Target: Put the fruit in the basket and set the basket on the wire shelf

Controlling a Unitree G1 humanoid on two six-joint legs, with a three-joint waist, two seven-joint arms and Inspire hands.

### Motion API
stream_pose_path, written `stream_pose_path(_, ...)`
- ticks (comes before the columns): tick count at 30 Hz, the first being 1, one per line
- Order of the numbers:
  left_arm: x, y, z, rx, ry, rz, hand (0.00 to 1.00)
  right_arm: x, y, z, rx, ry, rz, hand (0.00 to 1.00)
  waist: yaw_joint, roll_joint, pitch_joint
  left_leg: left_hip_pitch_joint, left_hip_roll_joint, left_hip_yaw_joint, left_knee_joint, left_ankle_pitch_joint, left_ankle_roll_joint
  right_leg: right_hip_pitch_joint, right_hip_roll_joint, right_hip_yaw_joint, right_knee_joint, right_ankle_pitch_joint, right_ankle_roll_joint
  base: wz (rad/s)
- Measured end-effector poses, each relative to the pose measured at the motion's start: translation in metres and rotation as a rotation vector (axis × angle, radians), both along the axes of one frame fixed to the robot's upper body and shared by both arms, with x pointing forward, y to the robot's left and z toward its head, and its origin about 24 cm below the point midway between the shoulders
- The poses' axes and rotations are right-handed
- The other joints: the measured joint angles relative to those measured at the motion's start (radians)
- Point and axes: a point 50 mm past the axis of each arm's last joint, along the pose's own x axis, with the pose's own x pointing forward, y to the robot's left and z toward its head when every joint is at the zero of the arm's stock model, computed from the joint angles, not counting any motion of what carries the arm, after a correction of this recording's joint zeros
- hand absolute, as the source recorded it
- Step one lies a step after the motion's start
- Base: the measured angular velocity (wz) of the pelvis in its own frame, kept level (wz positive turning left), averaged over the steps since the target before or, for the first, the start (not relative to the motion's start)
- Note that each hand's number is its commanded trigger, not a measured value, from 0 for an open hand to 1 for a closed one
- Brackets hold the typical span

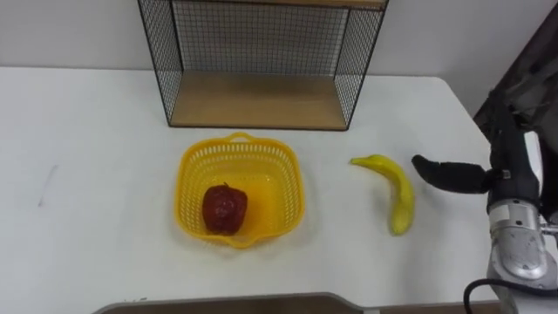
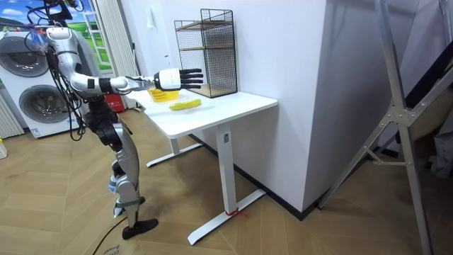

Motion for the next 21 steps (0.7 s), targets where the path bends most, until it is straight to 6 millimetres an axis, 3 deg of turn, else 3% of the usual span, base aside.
stream_pose_path(9, 0.003, 0.002, 0.003, 0.011, -0.018, 0.015, 0.00, -0.002, -0.001, -0.009, -0.024, 0.050, -0.004, 0.00, 0.023, -0.010, 0.0009, -0.011, 0.000, 0.000, 0.002, 0.001, -0.001, -0.012, -0.002, -0.010, -0.002, 0.000, 0.000, 0.00)
stream_pose_path(21, 0.006, 0.003, 0.005, 0.010, -0.039, 0.016, 0.00, 0.000, 0.008, -0.021, -0.031, 0.148, 0.117, 0.00, 0.030, -0.002, 0.0025, -0.013, 0.001, -0.001, -0.001, 0.001, 0.000, -0.010, -0.002, -0.012, 0.001, 0.000, 0.000, 0.00)
